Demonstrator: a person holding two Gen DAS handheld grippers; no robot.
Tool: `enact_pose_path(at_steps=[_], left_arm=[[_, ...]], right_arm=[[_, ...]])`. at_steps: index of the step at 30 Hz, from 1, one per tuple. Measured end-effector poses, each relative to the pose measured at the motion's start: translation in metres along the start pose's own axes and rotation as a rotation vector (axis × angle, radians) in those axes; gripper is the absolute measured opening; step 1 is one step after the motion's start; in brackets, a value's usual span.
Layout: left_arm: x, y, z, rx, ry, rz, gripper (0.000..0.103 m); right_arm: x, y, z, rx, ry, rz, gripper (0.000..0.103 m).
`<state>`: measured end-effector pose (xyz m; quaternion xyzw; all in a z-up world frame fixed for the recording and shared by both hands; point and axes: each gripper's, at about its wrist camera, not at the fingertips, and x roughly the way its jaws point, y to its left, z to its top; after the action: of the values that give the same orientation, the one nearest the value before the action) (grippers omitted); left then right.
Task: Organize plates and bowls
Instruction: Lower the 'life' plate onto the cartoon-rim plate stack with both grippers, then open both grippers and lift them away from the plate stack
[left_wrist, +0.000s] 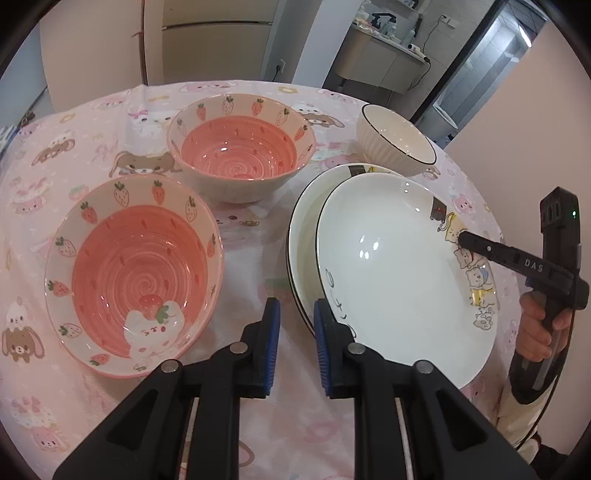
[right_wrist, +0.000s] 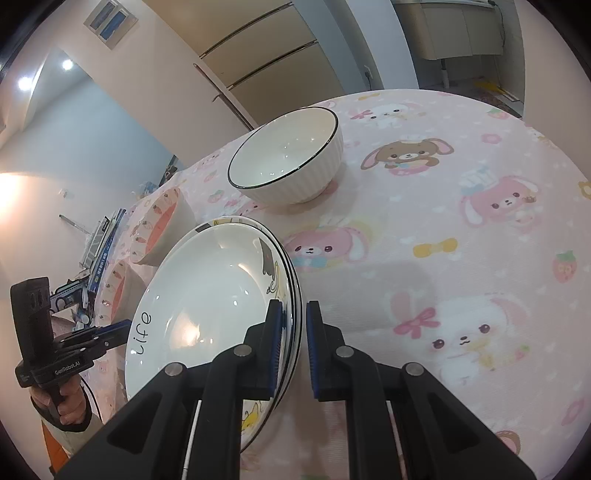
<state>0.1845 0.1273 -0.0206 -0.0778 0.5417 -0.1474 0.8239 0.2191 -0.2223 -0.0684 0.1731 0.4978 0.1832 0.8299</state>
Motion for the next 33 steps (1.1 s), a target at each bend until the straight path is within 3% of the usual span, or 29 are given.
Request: enact_pose_path(at_steps=[3, 5, 9, 12, 22, 27, 32, 33], left_arm=[[-0.007, 0.005, 0.002, -0.035, -0.023, -0.028, 0.017], [-0.015, 0.003, 0.001, -0.034, -0.052, -0.005, 0.017], [-0.016, -0.006, 0.000, -0.001, -0.044, -0.060, 0.028], [-0.003, -0.014, -0.002, 0.018, -0.029, 0.005, 0.029], [0.010, -0.012, -0.003, 0.010, -0.034, 0.052, 0.029], [0.008, -0.015, -0.003, 0.019, -0.039, 0.033, 0.029], [-0.034, -0.031, -0.008, 0.067, -0.213, 0.090, 0.031], [-0.044, -0.033, -0.009, 0.054, -0.260, 0.083, 0.041]], right_arm=[[0.000, 0.000, 0.000, 0.000, 0.000, 0.000, 0.012], [0.000, 0.001, 0.000, 0.000, 0.000, -0.002, 0.012], [0.001, 0.001, -0.001, -0.011, -0.002, -0.024, 0.019], [0.006, 0.006, 0.000, -0.030, -0.003, -0.045, 0.019], [0.011, 0.011, -0.001, -0.062, 0.011, -0.061, 0.022], [0.001, 0.022, -0.003, -0.107, -0.031, -0.056, 0.022], [-0.025, 0.030, -0.003, -0.124, -0.146, -0.105, 0.022], [-0.032, 0.035, -0.004, -0.137, -0.171, -0.136, 0.022]])
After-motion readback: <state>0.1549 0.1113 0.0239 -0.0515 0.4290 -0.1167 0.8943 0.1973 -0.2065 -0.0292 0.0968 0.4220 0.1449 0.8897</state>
